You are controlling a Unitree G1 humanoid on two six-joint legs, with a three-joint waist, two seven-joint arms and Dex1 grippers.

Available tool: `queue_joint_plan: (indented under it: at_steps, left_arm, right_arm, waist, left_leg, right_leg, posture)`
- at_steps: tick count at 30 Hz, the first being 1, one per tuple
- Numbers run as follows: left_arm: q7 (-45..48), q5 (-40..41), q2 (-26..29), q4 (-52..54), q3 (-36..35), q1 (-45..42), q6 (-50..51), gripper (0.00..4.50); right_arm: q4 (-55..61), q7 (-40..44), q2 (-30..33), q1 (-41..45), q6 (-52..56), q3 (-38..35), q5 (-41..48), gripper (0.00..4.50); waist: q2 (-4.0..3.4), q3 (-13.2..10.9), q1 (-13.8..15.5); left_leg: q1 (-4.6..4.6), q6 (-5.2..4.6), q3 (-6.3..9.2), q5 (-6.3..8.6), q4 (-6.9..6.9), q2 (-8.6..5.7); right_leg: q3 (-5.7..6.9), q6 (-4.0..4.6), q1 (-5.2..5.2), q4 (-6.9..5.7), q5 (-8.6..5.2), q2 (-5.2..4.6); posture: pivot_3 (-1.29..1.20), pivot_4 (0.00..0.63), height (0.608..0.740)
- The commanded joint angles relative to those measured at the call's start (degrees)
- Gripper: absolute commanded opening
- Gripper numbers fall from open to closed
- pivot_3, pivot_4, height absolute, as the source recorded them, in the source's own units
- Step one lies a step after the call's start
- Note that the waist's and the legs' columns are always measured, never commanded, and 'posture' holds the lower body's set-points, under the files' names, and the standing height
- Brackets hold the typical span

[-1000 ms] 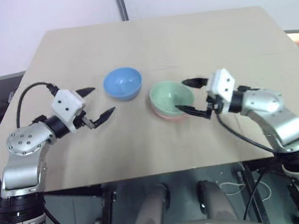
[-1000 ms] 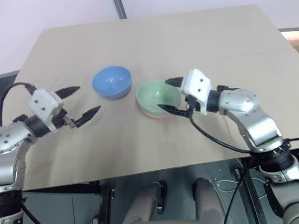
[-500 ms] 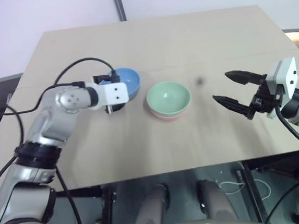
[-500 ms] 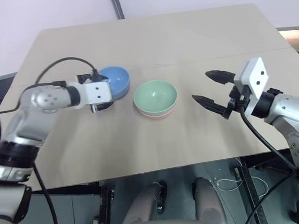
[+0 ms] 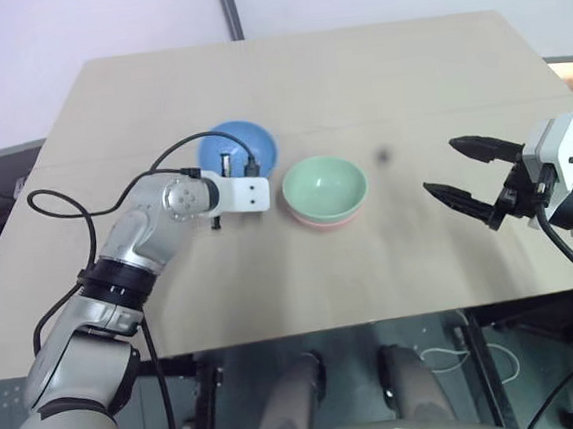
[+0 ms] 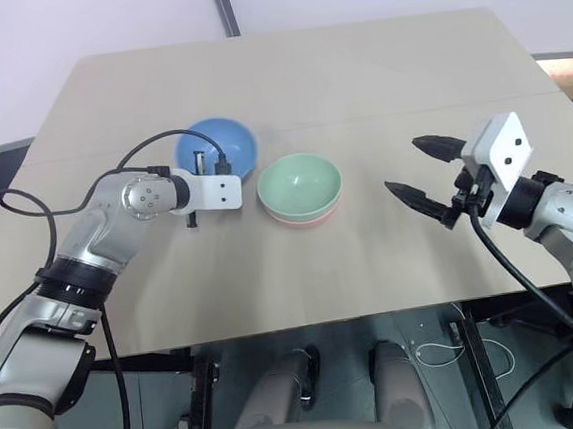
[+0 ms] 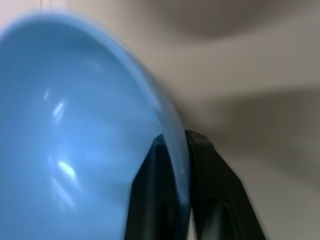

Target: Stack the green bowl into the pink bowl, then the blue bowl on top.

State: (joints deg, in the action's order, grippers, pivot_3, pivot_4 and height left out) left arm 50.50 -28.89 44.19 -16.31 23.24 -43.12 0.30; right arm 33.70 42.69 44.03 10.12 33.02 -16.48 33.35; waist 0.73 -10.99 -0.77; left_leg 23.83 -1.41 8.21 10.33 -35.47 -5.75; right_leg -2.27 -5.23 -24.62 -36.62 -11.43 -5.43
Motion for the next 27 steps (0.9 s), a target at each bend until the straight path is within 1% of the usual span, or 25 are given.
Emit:
queue_joint_plan:
  at_steps: [1, 7, 10, 12, 14, 16, 17, 25, 27]
  left_arm:
    - [2.76, 3.16, 1.52, 4.52, -3.26, -0.05, -0.77, 0.02]
    - [5.53, 6.65, 3.36, 9.14, -6.47, -0.71, -0.1, 0.02]
    - [5.43, 8.32, 2.93, 10.41, -8.15, -2.51, -0.65, 0.02]
    - [6.29, 11.87, 2.01, 12.46, -9.58, -3.64, -2.34, 0.02]
    - [10.42, 18.02, 1.29, 17.57, -10.28, -3.66, -2.71, 0.02]
    - [13.9, 21.63, 0.91, 21.4, -9.48, -3.13, -3.34, 0.02]
    - [14.74, 22.13, 0.46, 22.11, -8.64, -2.98, -4.09, 0.02]
    - [18.98, 22.97, -1.84, 18.62, -4.47, -3.75, -11.19, 0.02]
    - [19.81, 23.32, -2.19, 17.47, -4.23, -3.86, -12.35, 0.88]
  right_arm:
    - [2.36, -0.47, 0.92, -0.76, -0.92, -2.7, 0.73, 3.92]
    - [1.78, 0.03, 1.6, -2.71, -1.85, -3.82, 0.5, 3.92]
    - [2.06, -0.08, 1.64, -3.23, -1.85, -4.52, 0.81, 3.92]
    - [2.44, 0.01, 1.69, -3.86, -1.86, -5.05, 0.85, 3.92]
    - [3.14, -0.1, 1.75, -4.93, -1.62, -6.06, 1.15, 3.92]
    - [3.73, -0.27, 1.79, -5.96, -1.52, -6.92, 1.36, 3.92]
    - [4.02, -0.43, 1.73, -6.39, -1.49, -7.23, 1.39, 3.92]
    - [5.63, -2.06, 1.44, -7.11, -1.0, -7.45, 1.95, 3.92]
    - [5.86, -2.34, 1.31, -7.62, -1.12, -7.99, 2.09, 3.92]
  waist:
    - [0.0, 0.0, -0.02]
    - [0.0, 0.0, -0.01]
    - [0.0, 0.0, 0.05]
    - [0.01, 0.0, 0.08]
    - [0.01, -0.01, 0.08]
    - [0.01, -0.01, 0.11]
    - [0.01, -0.01, 0.1]
    - [0.01, 0.0, -0.04]
    - [0.01, 0.0, 0.03]
  left_leg:
    - [0.0, 0.0, 0.0, 0.0, 0.0, 0.0]
    - [0.01, 0.0, 0.0, 0.0, -0.01, 0.0]
    - [-0.01, 0.0, 0.0, 0.0, -0.04, 0.0]
    - [0.0, 0.0, 0.0, 0.0, -0.06, 0.0]
    - [0.02, 0.0, 0.01, 0.0, -0.1, 0.0]
    - [0.05, 0.0, 0.0, 0.01, -0.1, -0.01]
    - [0.05, 0.0, 0.0, 0.01, -0.1, -0.02]
    - [-0.03, -0.01, -0.06, 0.0, -0.26, 0.04]
    - [-0.01, -0.01, -0.05, 0.0, -0.3, 0.04]
  right_leg:
    - [0.0, 0.0, 0.0, 0.0, 0.0, 0.0]
    - [0.0, 0.05, 0.0, 0.0, 0.03, -0.01]
    - [0.0, 0.02, 0.01, -0.03, 0.01, 0.0]
    - [0.01, 0.01, 0.02, -0.04, 0.01, 0.0]
    - [0.02, 0.02, 0.02, -0.04, 0.01, -0.01]
    - [0.02, 0.07, 0.02, -0.02, 0.04, -0.04]
    - [0.02, 0.11, 0.02, -0.02, 0.06, -0.06]
    - [-0.04, -0.05, 0.06, -0.16, -0.03, 0.04]
    - [-0.04, -0.04, 0.07, -0.15, -0.03, 0.04]
  posture:
    - [0.0, 0.15, 0.74]
    - [0.0, 0.15, 0.74]
    - [0.0, 0.15, 0.74]
    - [0.0, 0.15, 0.74]
    - [0.0, 0.15, 0.74]
    - [0.0, 0.15, 0.74]
    - [0.0, 0.15, 0.74]
    - [0.0, 0.15, 0.74]
    - [0.0, 0.15, 0.74]
